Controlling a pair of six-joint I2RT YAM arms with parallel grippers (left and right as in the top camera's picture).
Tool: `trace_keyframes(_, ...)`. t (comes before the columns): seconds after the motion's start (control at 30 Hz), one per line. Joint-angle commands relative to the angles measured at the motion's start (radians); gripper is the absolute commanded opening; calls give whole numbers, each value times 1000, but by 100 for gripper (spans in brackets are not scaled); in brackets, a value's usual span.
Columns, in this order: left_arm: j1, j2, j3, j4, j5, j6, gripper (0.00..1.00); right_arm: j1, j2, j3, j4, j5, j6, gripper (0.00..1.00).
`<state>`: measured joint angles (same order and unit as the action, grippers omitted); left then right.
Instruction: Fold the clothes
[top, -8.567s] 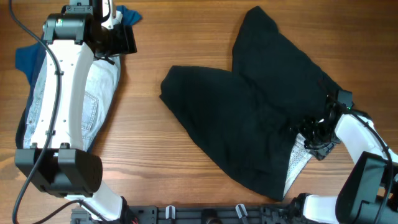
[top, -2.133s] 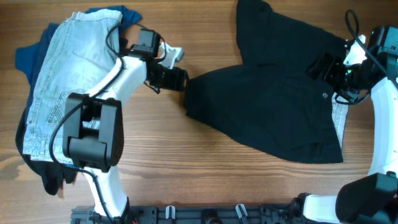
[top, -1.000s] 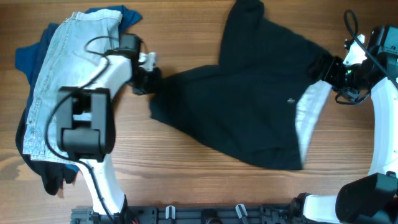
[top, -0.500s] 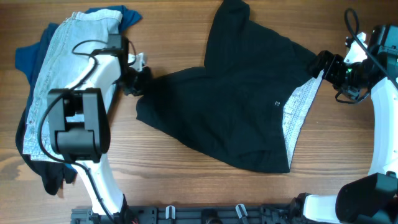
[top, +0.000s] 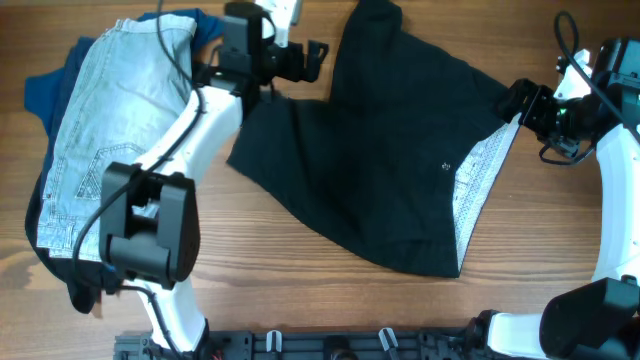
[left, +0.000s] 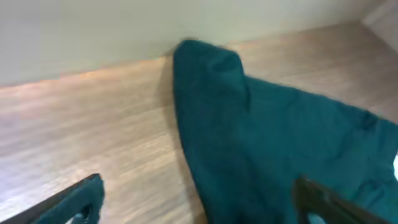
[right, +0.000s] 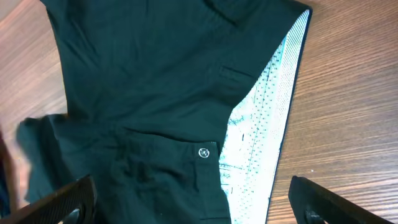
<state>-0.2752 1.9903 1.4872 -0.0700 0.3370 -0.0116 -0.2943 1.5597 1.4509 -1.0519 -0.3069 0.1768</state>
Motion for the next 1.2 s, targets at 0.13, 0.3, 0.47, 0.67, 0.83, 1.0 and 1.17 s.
trace_keyframes(0.13, -4, 74, 2, 93, -47, 16, 93, 1, 3, -2, 5, -12, -20, 99)
trace_keyframes(0.3, -16, 189, 25, 196, -42, 16, 95, 20, 3, -2, 4, -12, -19, 100)
trace_keyframes(0.47, -72, 319, 90, 269, -39, 16, 98, 42, 3, -2, 0, -12, -16, 99)
trace_keyframes(0.67, -132, 389, 112, 354, -40, 16, 99, 62, 3, -2, 0, -12, -11, 99)
trace_keyframes(0.83, -169, 435, 112, 338, -39, 15, 90, 63, 3, -2, -3, -12, 7, 100)
trace_keyframes(1.0, -177, 458, 112, 328, -31, -1, 41, 62, 3, -2, -7, -12, 6, 99)
trace_keyframes(1.17, -211, 458, 112, 298, -9, -66, 9, 63, 3, -2, -6, -12, 7, 99)
